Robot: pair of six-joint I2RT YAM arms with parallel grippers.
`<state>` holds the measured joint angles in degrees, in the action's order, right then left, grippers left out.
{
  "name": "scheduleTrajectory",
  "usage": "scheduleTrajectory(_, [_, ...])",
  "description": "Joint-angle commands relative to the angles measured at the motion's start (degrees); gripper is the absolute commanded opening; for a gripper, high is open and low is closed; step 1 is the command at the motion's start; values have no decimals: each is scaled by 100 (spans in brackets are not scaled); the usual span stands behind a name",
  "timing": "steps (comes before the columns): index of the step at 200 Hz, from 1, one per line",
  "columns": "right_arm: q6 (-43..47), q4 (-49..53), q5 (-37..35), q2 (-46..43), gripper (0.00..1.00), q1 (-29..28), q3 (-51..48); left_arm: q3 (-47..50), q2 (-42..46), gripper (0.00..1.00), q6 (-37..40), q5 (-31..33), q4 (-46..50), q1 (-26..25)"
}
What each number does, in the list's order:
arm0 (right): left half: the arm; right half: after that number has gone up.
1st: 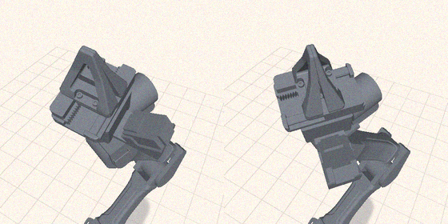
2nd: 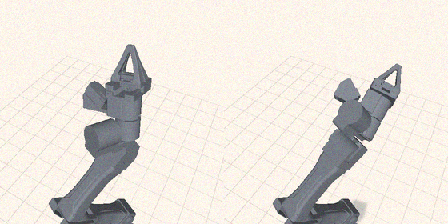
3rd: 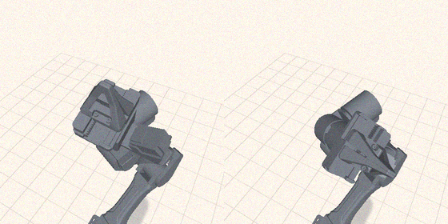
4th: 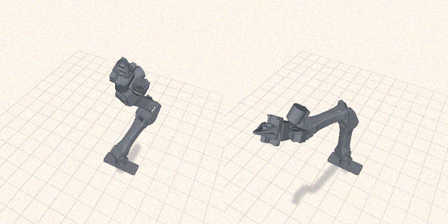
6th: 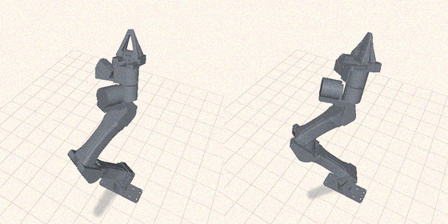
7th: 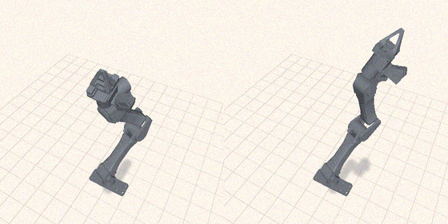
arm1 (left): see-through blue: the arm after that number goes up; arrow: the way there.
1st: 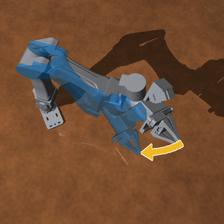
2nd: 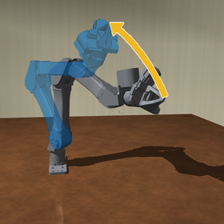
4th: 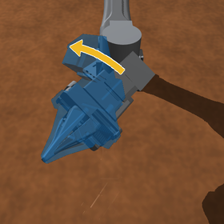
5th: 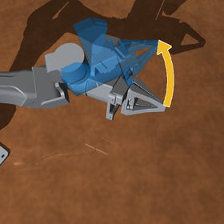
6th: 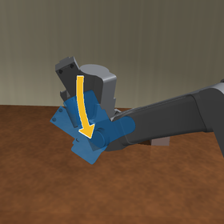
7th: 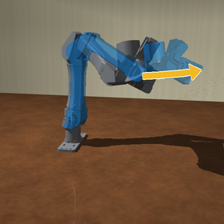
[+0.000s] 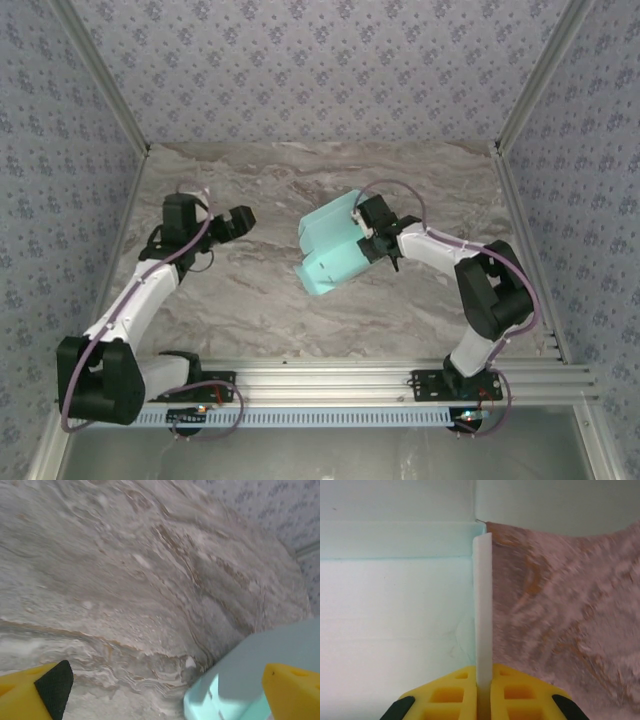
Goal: Fold the paper box
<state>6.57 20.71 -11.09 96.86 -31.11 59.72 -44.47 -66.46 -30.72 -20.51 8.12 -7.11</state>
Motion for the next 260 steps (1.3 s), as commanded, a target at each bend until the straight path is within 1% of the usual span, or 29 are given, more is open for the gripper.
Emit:
scheduleTrajectory(1, [1737, -168, 329, -162, 10, -24, -39, -200, 59, 99, -286, -421, 103, 156])
scheduleTrajectory(21, [2998, -281, 763, -285, 10, -19, -33, -466, -177, 99, -238, -675, 41, 152])
scheduleTrajectory(40, [4394, 82, 1107, -213, 10, -24, 236, -785, -441, 99, -184, -802, 62, 156])
scheduleTrajectory(53, [5046, 280, 911, -66, 10, -25, 494, -928, -618, 99, -236, -876, 35, 153])
scheduleTrajectory(72, [5798, 566, 332, 324, 13, 0, 811, -985, -899, 98, -405, -988, -79, 149])
scheduleTrajectory(85, [6041, 535, 19, 616, 14, 30, 1137, -931, -1036, 98, -527, -1019, -176, 146])
scheduleTrajectory(94, [6124, 376, -17, 767, 14, 69, 1207, -876, -1114, 97, -595, -1029, -245, 137])
scheduleTrajectory(109, [6174, 105, 290, 893, 20, 114, 1254, -762, -1208, 96, -588, -1011, -482, 84])
scheduleTrajectory(132, [6089, 16, 664, 933, 35, 141, 1364, -936, -1364, 94, -321, -827, -436, -9])
scheduleTrajectory(147, [6070, -79, 770, 816, 39, 167, 1353, -1246, -1469, 93, 4, -644, -216, -117])
scheduleTrajectory(160, [5998, -175, 868, 633, 41, 216, 1295, -1617, -1606, 93, 191, -520, -50, -205])
scheduleTrajectory(168, [5745, -235, 940, 471, 42, 291, 1271, -1882, -1722, 92, 228, -500, 84, -249])
scheduleTrajectory(181, [4962, -345, 1172, 113, 42, 450, 1176, -2417, -1902, 89, 250, -509, 373, -342])
scheduleTrajectory(192, [3949, -595, 1473, -320, 44, 657, 949, -2824, -1996, 88, 276, -476, 593, -483])
scheduleTrajectory(203, [2747, -920, 1638, -784, 49, 852, 537, -3225, -2087, 88, 236, -403, 847, -700])
scheduleTrajectory(223, [568, -1544, 1378, -1460, 50, 1235, -206, -4249, -2494, 87, -83, -55, 1938, -1353])
scheduleTrajectory(231, [-198, -1716, 1382, -1677, 50, 1444, -514, -4696, -2747, 86, -45, 43, 2427, -1635])
scheduleTrajectory(242, [-1326, -1763, 1325, -1898, 51, 1790, -835, -5163, -3060, 87, 123, 266, 3009, -2042])
scheduleTrajectory(250, [-2042, -1573, 1481, -2000, 52, 2104, -972, -5326, -3224, 88, 210, 487, 3374, -2312])
scheduleTrajectory(254, [-2481, -1405, 1632, -2014, 55, 2282, -988, -5343, -3284, 88, 252, 585, 3459, -2426])
scheduleTrajectory(260, [-2945, -1093, 2085, -1980, 56, 2563, -975, -5324, -3355, 88, 297, 712, 3546, -2591])
